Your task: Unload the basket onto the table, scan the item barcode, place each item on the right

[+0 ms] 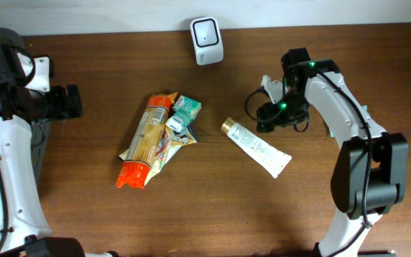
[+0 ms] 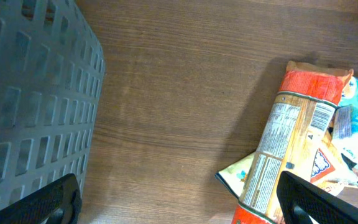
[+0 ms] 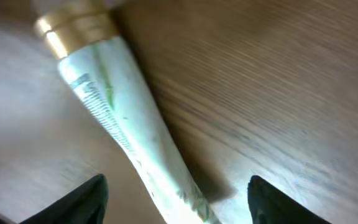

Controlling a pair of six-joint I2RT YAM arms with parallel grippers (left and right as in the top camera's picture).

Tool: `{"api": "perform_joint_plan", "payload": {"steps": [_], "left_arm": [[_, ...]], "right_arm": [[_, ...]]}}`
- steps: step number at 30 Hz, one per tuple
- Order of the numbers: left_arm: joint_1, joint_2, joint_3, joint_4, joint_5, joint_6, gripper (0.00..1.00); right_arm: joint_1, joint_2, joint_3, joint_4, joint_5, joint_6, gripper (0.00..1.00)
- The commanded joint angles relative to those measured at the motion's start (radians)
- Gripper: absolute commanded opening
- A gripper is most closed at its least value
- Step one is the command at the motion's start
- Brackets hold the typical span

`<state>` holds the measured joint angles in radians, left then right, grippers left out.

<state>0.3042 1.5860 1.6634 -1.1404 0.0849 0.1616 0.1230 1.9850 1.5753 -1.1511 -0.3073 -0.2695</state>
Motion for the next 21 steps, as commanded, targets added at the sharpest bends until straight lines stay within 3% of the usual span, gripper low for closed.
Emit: {"api": "perform_joint_plan", "payload": {"steps": [1, 8, 13, 16, 18, 21], "left_arm": [[0.004, -0.002, 0.007, 0.002, 0.0, 0.013, 0.99], [0.004, -0.002, 0.007, 0.002, 0.0, 0.013, 0.99], [0.004, -0.002, 0.007, 0.002, 0.0, 0.013, 0.99], [0.004, -0.002, 0.007, 0.002, 0.0, 0.012, 0.99], [0.004, -0.002, 0.007, 0.002, 0.0, 0.012, 0.99], [0.004, -0.002, 0.007, 0.002, 0.0, 0.012, 0.99]], "right_arm": [[-0.001, 0.002, -0.14, 0.007, -0.135, -0.203, 0.72], [-0.013, 0.003, -0.314, 0.151, -0.222, -0.204, 0.69], [-0.013, 0.003, -0.423, 0.279, -0.247, -0.048, 0.45], [-0.013, 0.003, -0.449, 0.345, -0.247, 0.043, 0.13], [-0.013, 0.003, -0.449, 0.377, -0.275, 0.077, 0.06], [-0.013, 0.002, -0.423, 0.407, -0.484, 0.077, 0.04]]}}
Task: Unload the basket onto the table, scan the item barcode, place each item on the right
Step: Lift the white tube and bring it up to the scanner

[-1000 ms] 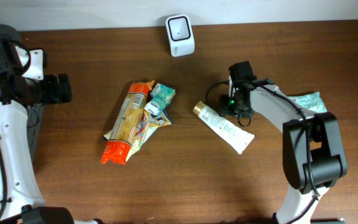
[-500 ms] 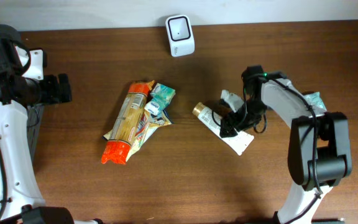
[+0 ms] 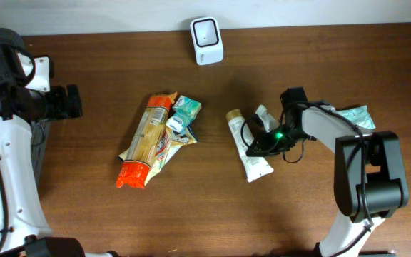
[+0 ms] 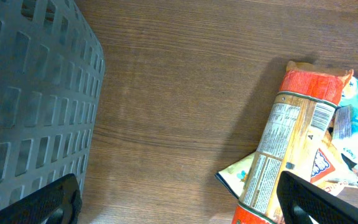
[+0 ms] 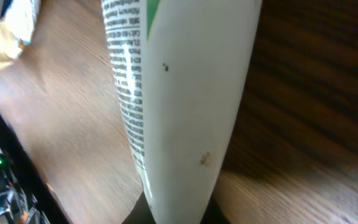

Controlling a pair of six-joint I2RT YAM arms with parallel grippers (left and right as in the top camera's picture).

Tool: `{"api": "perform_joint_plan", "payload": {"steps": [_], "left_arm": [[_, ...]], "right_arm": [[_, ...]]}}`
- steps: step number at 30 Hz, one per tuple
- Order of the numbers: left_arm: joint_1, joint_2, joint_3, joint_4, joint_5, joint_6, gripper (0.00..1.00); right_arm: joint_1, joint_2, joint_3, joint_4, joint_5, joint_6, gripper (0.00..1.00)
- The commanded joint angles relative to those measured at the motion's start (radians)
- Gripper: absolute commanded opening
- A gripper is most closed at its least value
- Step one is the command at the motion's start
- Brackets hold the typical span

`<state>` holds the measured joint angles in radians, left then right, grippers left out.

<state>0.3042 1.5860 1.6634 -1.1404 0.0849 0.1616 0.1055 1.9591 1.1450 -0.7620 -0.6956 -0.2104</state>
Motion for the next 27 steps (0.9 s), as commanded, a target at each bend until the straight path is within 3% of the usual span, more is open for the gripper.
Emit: {"api": "perform_joint_plan", "payload": {"steps": [1, 10, 16, 23, 27], "left_arm": [[0.004, -0.002, 0.007, 0.002, 0.0, 0.012, 0.99], [0.004, -0.002, 0.007, 0.002, 0.0, 0.012, 0.99], [0.004, -0.002, 0.007, 0.002, 0.0, 0.013, 0.99], [0.005, -0.002, 0.007, 0.002, 0.0, 0.013, 0.99], [0.005, -0.002, 0.007, 0.002, 0.0, 0.013, 0.99]], "right_arm": [[0.004, 0.023, 0.031, 0.007, -0.146, 0.017, 0.04], [0.005, -0.315, 0.366, -0.248, -0.247, 0.013, 0.04], [0.005, -0.555, 0.381, -0.255, -0.278, 0.014, 0.04], [0.008, -0.579, 0.434, -0.245, -0.207, 0.166, 0.04], [0.114, -0.523, 0.647, -0.272, 0.068, 0.203, 0.04]]}}
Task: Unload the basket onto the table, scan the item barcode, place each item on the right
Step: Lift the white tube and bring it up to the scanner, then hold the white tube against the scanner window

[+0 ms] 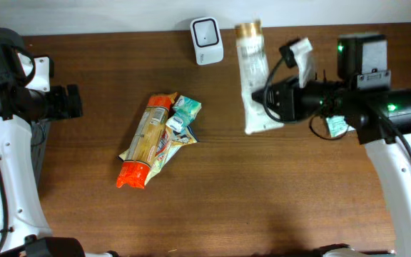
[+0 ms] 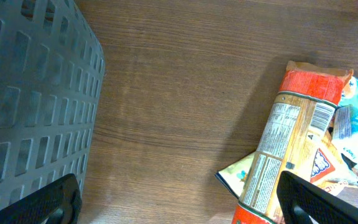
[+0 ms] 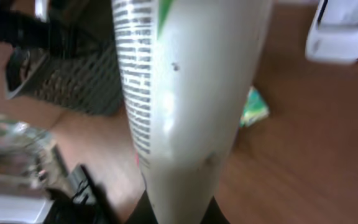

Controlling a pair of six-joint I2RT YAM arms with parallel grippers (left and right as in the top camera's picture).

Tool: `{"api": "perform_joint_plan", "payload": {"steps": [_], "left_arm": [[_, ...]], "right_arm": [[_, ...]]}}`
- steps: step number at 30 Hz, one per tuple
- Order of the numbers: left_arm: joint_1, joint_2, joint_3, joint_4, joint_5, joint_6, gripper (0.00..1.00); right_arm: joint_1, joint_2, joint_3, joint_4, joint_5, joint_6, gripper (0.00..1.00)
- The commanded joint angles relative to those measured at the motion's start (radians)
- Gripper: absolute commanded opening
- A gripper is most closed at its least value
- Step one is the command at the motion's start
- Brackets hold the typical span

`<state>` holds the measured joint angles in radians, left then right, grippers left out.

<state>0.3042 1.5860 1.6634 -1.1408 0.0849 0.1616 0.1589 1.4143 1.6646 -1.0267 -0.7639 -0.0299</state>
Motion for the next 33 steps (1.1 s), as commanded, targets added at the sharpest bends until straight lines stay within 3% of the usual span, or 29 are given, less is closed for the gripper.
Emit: {"api": "perform_joint_plan", "payload": {"steps": [1, 7, 10, 20, 24, 33], "left_arm": [[0.005, -0.002, 0.007, 0.002, 0.0, 0.013, 0.99], [0.005, -0.002, 0.007, 0.002, 0.0, 0.013, 0.99], [0.005, -0.002, 0.007, 0.002, 0.0, 0.013, 0.99], [0.005, -0.002, 0.007, 0.002, 0.0, 0.013, 0.99], [0.005, -0.002, 0.007, 0.002, 0.0, 0.013, 0.99], [0.005, -0.002, 0.007, 0.002, 0.0, 0.013, 0.99]], "right_arm": [[0.116, 0.074, 0.229, -0.038, 0.24, 0.02, 0.04], [0.256, 0.431, 0.618, -0.069, 0.683, -0.018, 0.04], [0.29, 0.59, 0.624, 0.1, 0.996, -0.076, 0.04], [0.319, 1.024, 0.624, 0.597, 1.477, -0.457, 0.04], [0.321, 1.099, 0.624, 0.708, 1.509, -0.491, 0.04], [0.328, 1.169, 0.623, 0.71, 1.53, -0.49, 0.04]]}}
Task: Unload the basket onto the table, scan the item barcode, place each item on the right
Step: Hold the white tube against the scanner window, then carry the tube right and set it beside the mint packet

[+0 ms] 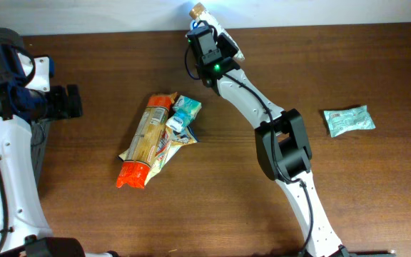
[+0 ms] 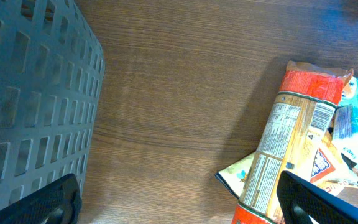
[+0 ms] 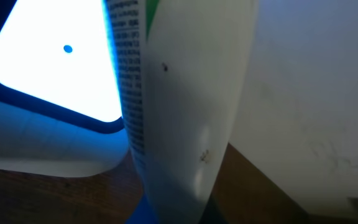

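A white tube [image 3: 185, 93] with a gold cap [image 1: 199, 10] fills the right wrist view, its printed side next to the scanner [image 3: 48, 62]. The scanner's window glows white and blue. My right gripper [image 1: 207, 30] is shut on the tube at the table's far edge, over the scanner, which it mostly hides in the overhead view. My left gripper [image 1: 73, 101] hangs open and empty at the far left, its fingertips [image 2: 51, 199] above bare wood.
A long orange pasta bag [image 1: 147, 141] and a teal packet [image 1: 186, 108] lie together left of centre. A green sachet [image 1: 348, 119] lies at the right. A grey slotted basket [image 2: 36, 106] stands beside the left arm.
My right gripper has moved left with the tube, from right of the scanner to directly over it. The scanner now glows blue. The left arm has not moved.
The tube lay on the table with my right gripper open above it. Then the gripper was shut on it at table level. Then it held the tube up near the scanner's right, and now the tube is at the lit scanner.
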Controlling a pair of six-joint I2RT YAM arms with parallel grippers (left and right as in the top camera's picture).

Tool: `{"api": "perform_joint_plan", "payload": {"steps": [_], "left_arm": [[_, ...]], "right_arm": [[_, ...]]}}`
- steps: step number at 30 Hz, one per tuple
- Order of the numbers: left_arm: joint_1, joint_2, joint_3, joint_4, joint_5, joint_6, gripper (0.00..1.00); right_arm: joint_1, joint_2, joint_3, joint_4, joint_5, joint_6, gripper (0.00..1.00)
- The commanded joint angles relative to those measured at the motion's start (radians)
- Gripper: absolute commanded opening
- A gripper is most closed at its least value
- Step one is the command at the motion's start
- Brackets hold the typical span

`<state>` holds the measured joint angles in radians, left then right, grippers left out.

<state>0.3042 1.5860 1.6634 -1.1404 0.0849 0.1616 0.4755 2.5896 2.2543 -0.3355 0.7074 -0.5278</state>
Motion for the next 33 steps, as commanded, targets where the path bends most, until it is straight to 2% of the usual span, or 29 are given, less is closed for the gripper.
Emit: {"api": "perform_joint_plan", "payload": {"steps": [1, 13, 16, 24, 26, 29, 30, 33], "left_arm": [[0.005, -0.002, 0.007, 0.002, 0.0, 0.013, 0.99], [0.005, -0.002, 0.007, 0.002, 0.0, 0.012, 0.99], [0.005, -0.002, 0.007, 0.002, 0.0, 0.013, 0.99], [0.005, -0.002, 0.007, 0.002, 0.0, 0.013, 0.99], [0.005, -0.002, 0.007, 0.002, 0.0, 0.013, 0.99], [0.005, -0.002, 0.007, 0.002, 0.0, 0.013, 0.99], [0.005, -0.002, 0.007, 0.002, 0.0, 0.013, 0.99], [0.005, -0.002, 0.007, 0.002, 0.0, 0.013, 0.99]], "right_arm": [[0.012, -0.006, 0.033, 0.019, 0.07, 0.008, 0.04], [0.022, -0.031, 0.033, -0.014, 0.116, 0.018, 0.04], [0.022, -0.089, 0.033, -0.094, 0.077, 0.115, 0.04], [0.01, -0.42, 0.033, -0.652, -0.333, 0.584, 0.04], [-0.019, -0.467, 0.033, -0.865, -0.329, 0.674, 0.03], [-0.108, -0.441, 0.026, -1.142, -0.328, 0.789, 0.04], [-0.151, -0.431, 0.0, -1.202, -0.325, 0.824, 0.04], [-0.267, -0.425, -0.172, -1.209, -0.322, 0.852, 0.04]]}}
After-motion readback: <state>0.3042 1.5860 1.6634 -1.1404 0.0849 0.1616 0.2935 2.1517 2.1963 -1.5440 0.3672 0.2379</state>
